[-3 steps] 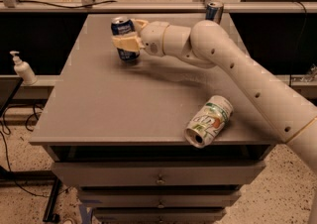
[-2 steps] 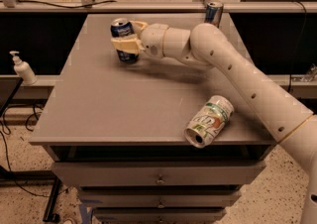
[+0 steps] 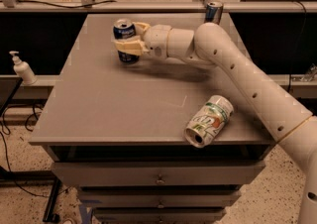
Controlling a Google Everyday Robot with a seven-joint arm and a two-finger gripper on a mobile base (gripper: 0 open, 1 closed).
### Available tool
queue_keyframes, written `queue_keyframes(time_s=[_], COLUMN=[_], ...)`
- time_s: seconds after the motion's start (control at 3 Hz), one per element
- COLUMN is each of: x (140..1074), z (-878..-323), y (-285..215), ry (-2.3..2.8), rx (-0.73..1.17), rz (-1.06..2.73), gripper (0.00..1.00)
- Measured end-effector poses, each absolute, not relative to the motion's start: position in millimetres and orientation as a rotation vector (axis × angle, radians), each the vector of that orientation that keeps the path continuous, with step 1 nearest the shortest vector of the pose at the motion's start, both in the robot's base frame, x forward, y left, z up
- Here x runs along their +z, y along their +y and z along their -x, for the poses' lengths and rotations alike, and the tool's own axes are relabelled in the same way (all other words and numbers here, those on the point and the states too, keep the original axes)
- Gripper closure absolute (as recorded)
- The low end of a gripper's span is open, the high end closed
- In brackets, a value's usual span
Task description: Place pepsi can upright
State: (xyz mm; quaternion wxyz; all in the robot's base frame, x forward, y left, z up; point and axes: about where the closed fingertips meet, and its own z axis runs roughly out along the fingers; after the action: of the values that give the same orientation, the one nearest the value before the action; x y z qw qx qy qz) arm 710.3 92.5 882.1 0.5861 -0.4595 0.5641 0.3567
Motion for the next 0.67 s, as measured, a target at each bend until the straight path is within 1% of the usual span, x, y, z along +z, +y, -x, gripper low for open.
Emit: queue_keyframes(time_s=[0.67], x=[881.9], z=[-708.9], y=[91.4], ry=[1.313], rx=[0.837], rz=[1.081], gripper=[0.12])
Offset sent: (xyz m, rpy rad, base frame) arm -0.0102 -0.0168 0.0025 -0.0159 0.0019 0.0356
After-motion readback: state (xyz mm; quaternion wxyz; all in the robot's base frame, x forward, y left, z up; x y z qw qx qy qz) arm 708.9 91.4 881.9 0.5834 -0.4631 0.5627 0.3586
